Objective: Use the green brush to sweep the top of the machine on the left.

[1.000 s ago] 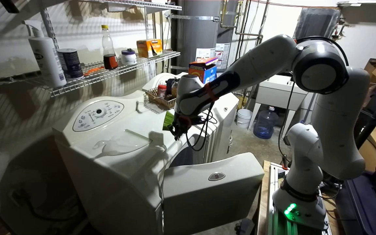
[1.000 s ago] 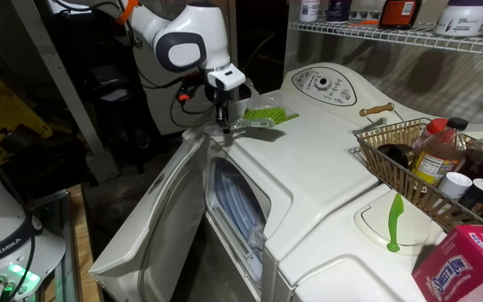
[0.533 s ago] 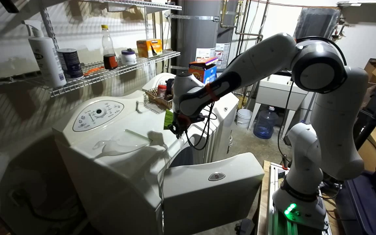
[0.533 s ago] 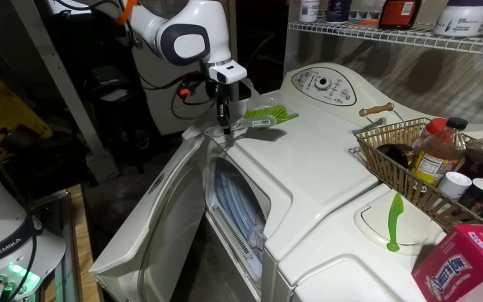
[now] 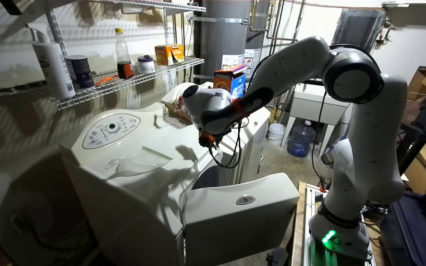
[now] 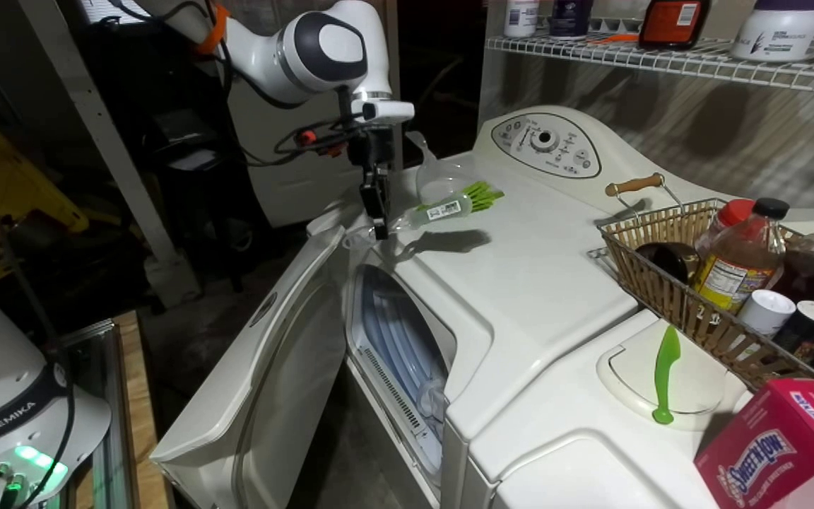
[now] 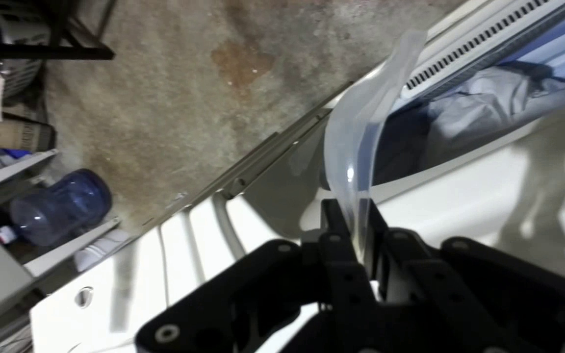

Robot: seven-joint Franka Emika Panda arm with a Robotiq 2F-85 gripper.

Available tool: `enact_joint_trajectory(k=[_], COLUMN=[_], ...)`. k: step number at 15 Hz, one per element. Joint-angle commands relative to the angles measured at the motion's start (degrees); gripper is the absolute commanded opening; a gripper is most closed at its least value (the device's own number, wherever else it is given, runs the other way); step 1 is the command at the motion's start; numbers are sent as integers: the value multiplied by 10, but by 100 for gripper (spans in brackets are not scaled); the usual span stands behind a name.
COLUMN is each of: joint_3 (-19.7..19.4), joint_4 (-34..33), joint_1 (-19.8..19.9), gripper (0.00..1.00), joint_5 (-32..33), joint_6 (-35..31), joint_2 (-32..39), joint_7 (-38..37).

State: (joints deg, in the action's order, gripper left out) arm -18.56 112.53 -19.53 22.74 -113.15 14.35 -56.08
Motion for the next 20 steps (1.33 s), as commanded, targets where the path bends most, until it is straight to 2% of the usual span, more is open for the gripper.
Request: enact_joint_trajectory(k=[1, 3, 4, 5, 9, 10, 14, 17, 20], joint_3=[61, 82, 93, 104, 110, 106, 105, 109, 100], joint_4=[-57, -87, -104, -59, -86, -96, -186, -266, -351], joint_1=[46, 68, 79, 86, 97, 94, 122, 145, 154], gripper=[3, 3, 3, 11, 11, 3, 3, 3, 3], joint_5=[62, 76, 75, 65, 66, 78, 101, 120, 169], joint_6=[142, 220, 252, 201, 237, 268, 401, 436, 448], joint_2=[15, 33, 42, 9, 31, 43, 112, 176, 257], joint_7=[-42, -21, 17, -20, 1, 0, 97, 215, 315])
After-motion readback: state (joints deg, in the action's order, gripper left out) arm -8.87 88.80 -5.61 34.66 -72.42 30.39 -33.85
